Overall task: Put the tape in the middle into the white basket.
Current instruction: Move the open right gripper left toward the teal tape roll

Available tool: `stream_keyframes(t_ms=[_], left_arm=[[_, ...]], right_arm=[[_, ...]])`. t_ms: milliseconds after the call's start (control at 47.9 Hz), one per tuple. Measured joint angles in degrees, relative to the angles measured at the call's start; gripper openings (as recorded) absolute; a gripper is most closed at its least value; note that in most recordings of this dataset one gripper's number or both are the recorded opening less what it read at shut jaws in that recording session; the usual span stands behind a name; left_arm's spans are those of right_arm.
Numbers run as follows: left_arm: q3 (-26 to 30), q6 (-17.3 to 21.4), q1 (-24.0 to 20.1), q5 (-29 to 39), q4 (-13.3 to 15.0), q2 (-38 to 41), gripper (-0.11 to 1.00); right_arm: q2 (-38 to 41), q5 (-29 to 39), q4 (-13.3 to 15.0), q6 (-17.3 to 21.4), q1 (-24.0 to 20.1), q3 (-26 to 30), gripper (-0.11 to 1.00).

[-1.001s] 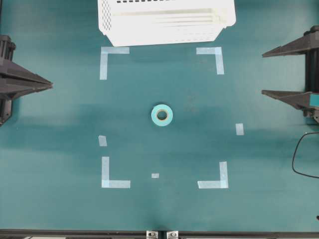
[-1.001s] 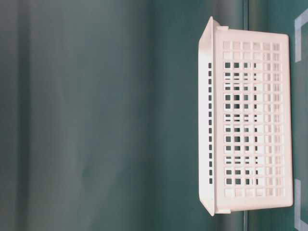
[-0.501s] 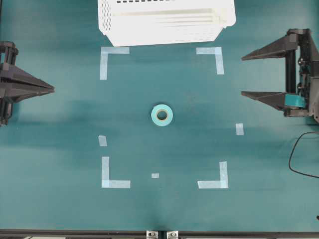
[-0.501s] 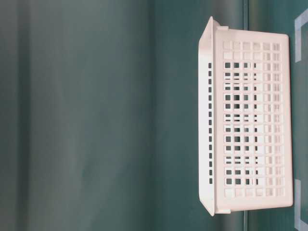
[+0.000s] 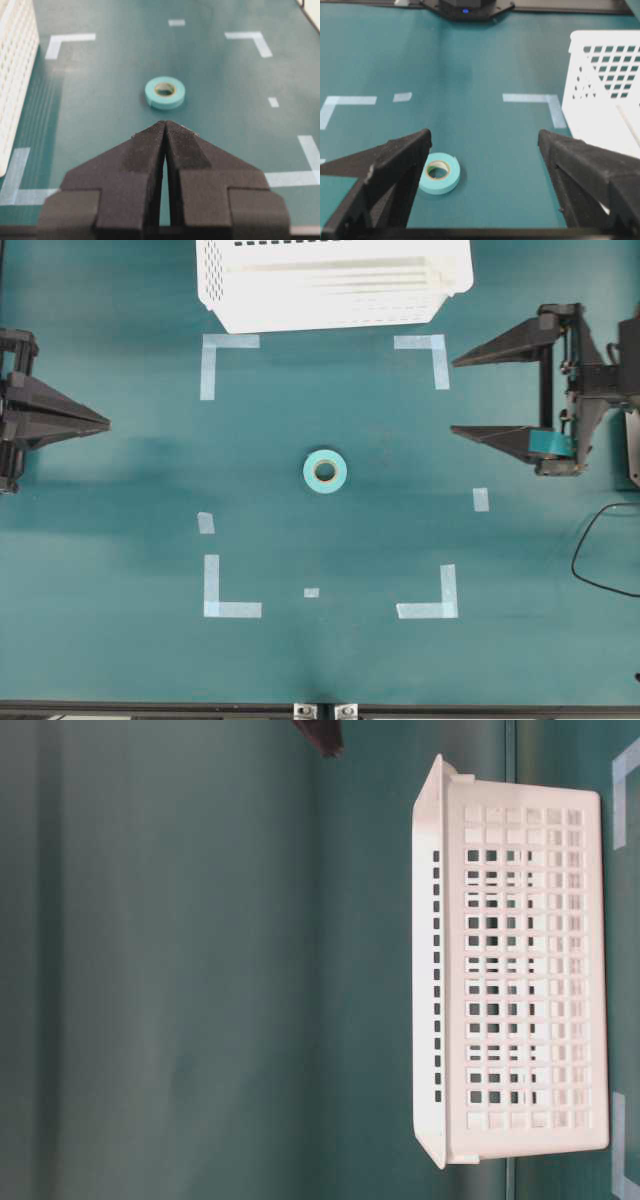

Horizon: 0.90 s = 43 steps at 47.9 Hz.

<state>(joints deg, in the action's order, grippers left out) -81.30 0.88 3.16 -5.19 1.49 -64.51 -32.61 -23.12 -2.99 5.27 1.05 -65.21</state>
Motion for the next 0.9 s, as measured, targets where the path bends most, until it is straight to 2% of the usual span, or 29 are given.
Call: stream_keyframes(t_ms=[250,521,897], left_arm=[[-1.5,0.0,0.0,0.8,-0.1,-4.0,-0.11],[-3.3,-0.5,0.0,8.1,0.0,-12.0,-0.11],[-3.7,-0.5,0.0,9.2,0.0,-12.6,-0.11]], right_arm=[[4.6,-0.1,0.0,0.8,0.0,1.4,0.98],[7.8,-0.1,0.0,1.0,0.0,3.0,0.98],[14.2,-0.1,0.0,1.9,0.0,5.4,0.98]])
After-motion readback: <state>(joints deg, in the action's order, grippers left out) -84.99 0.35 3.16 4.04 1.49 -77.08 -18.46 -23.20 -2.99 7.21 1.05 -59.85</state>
